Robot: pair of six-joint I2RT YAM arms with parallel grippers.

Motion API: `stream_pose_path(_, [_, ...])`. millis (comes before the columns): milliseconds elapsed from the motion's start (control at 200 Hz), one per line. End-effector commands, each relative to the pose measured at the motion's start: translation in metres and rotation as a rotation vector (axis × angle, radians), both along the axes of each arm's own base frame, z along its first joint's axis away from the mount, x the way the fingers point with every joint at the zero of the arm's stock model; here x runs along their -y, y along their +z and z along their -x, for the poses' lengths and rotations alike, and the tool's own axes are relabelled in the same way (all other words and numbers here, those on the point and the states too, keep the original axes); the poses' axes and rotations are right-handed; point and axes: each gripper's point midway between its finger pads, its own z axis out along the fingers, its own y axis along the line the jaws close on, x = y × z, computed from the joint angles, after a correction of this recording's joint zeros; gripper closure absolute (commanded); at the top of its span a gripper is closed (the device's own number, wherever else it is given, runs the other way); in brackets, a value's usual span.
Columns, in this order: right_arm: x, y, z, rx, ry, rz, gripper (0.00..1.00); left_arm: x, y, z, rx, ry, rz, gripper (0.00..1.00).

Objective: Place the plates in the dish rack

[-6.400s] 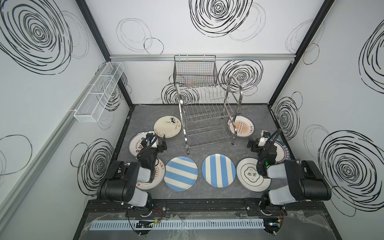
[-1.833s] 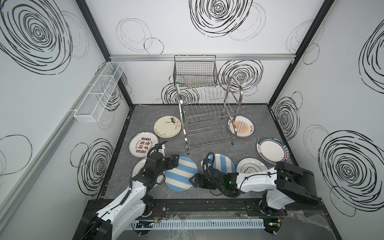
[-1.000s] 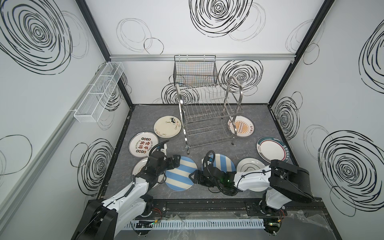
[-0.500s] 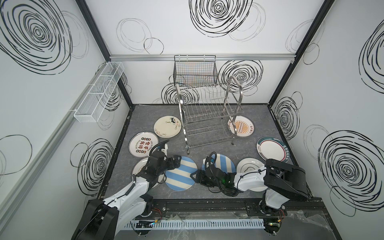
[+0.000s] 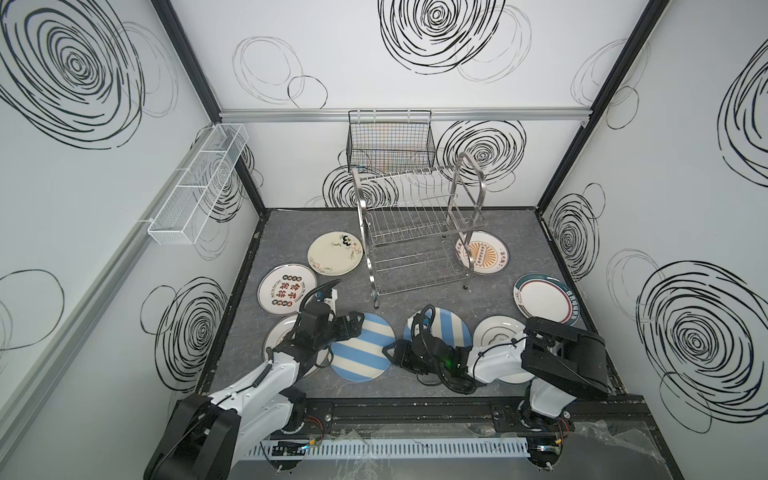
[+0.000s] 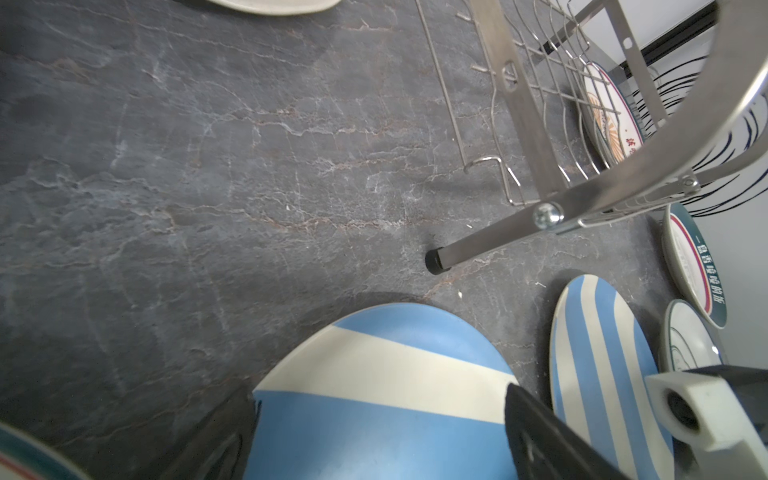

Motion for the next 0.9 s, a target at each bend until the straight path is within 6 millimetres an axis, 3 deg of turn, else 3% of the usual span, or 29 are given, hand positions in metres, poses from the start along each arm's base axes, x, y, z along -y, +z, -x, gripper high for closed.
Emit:
stream_pose_path(0, [0.004, -0.007, -0.007, 0.004, -0.04, 0.005, 0.54, 0.005, 0.01, -0.006, 0.047, -0.022, 0.011, 0.04])
stream_pose_path(440, [0.005, -0.001, -0.019, 0.03, -0.066, -0.009, 0.64, 0.008, 0.011, -0.005, 0.057, -0.032, 0.011, 0.04])
stream_pose_path(675, [0.012, 0.011, -0.032, 0.078, -0.09, -0.012, 0.77, 0.008, 0.013, -0.006, 0.064, -0.035, 0.013, 0.04])
stream_pose_path(895, [0.007, 0.013, -0.032, 0.087, -0.079, -0.028, 0.81, 0.009, 0.013, -0.006, 0.062, -0.038, 0.016, 0.04])
